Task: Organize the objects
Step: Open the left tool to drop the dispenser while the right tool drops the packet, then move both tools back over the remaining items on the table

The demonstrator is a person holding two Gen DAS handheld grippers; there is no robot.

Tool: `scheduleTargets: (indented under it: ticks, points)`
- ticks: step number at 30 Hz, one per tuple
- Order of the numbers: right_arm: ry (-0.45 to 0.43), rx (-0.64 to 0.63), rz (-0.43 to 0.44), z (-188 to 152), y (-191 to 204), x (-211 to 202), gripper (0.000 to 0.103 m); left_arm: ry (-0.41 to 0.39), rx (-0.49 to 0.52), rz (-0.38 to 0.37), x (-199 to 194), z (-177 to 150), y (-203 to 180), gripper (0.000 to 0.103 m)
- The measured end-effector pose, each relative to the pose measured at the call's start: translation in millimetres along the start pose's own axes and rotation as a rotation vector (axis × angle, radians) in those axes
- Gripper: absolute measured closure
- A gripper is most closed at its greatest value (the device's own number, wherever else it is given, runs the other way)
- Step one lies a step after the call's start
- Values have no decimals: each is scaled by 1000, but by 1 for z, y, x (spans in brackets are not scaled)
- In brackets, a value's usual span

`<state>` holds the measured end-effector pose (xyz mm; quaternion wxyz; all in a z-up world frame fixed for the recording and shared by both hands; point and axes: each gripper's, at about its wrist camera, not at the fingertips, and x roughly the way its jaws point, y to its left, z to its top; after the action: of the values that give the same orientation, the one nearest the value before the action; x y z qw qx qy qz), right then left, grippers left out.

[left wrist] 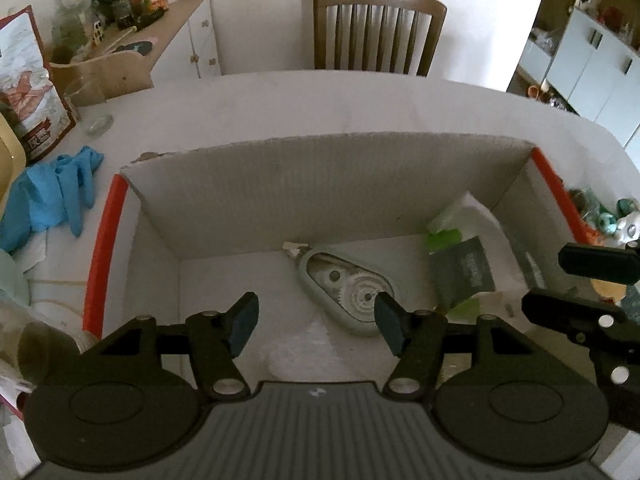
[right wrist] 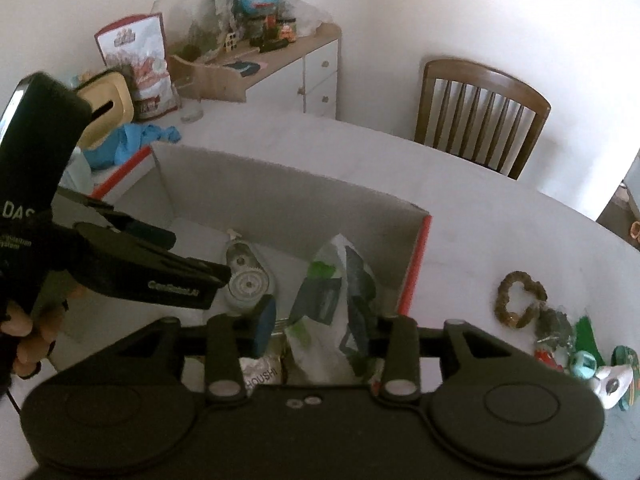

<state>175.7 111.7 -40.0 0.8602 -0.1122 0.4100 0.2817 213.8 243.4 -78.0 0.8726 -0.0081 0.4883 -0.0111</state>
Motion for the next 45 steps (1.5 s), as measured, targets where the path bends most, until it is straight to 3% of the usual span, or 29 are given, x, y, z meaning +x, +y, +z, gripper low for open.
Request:
scheduleTargets:
  ticks: [14, 24, 29, 36, 45]
  points:
    - [-71, 79, 40, -2, -18, -42, 60, -129, 16, -22, -56, -1, -16, 39]
    - [-119, 103, 82, -19, -39, -80, 57, -220, 51, -24, -101, -10, -47, 35]
    - [-146, 115, 92, -34, -57, -101, 46, -245, 46, -26, -117, -15, -67, 31]
    - [-177, 128, 95, -55, -90, -130, 40, -263, 39, -42, -129, -21, -102, 27]
    - [-205, 156, 79, -84, -132, -158, 16, -294, 49, -20, -134, -27, -153, 22]
